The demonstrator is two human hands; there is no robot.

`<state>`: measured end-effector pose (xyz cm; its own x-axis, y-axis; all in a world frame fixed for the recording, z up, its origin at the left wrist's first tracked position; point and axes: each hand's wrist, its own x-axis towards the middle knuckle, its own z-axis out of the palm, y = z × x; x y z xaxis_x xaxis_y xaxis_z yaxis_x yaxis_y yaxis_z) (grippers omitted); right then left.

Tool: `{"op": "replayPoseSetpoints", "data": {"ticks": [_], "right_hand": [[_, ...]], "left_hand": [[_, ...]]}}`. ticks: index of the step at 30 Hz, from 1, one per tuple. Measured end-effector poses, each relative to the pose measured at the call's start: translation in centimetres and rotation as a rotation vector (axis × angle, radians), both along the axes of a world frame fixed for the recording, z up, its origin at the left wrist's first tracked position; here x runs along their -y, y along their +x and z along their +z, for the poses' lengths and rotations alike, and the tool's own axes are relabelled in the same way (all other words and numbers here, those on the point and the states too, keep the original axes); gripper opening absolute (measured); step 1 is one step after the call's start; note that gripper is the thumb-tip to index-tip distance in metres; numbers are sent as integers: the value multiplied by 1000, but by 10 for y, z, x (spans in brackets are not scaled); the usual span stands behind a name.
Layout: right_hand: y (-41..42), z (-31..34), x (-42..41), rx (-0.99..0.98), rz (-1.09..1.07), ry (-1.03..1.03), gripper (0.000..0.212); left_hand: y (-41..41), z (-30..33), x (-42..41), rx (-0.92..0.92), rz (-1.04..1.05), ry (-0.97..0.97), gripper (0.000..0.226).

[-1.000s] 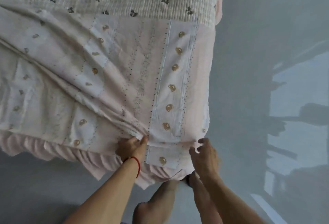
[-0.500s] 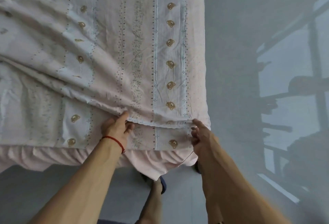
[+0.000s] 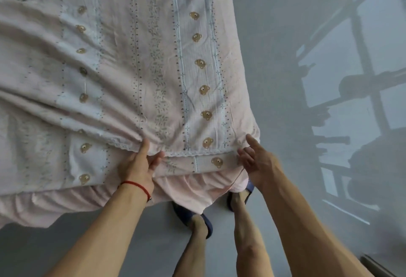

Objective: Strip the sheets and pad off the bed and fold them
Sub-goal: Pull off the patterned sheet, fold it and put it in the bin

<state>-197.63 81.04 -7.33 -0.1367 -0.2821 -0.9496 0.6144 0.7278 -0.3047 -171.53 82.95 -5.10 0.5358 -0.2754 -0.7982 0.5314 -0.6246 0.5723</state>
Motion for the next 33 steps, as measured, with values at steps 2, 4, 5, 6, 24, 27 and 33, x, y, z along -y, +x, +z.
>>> {"op": "replayPoseSetpoints", "data": {"ticks": [2, 4, 5, 6, 24, 27, 33], "right_hand": [[1, 0, 12, 74, -22, 56, 22], [3, -5, 23, 104, -4, 107, 29], [4, -9, 28, 110, 7, 135, 30], [4, -11, 31, 111, 20, 167, 33], [-33, -10, -9, -121, 45, 36, 26], [-29, -7, -20, -154, 77, -1, 18], [-29, -31, -32, -375, 185, 80, 45]], "left_hand": [[7, -3, 11, -40, 18, 34, 38], [13, -9, 18, -75, 24, 46, 28], [15, -12, 19, -87, 18, 46, 24], [16, -15, 19, -85, 4, 45, 22], [-19, -23, -46, 204, -114, -48, 9], [-11, -29, -51, 187, -135, -55, 11], [-12, -28, -61, 199, -146, -53, 11]]}}
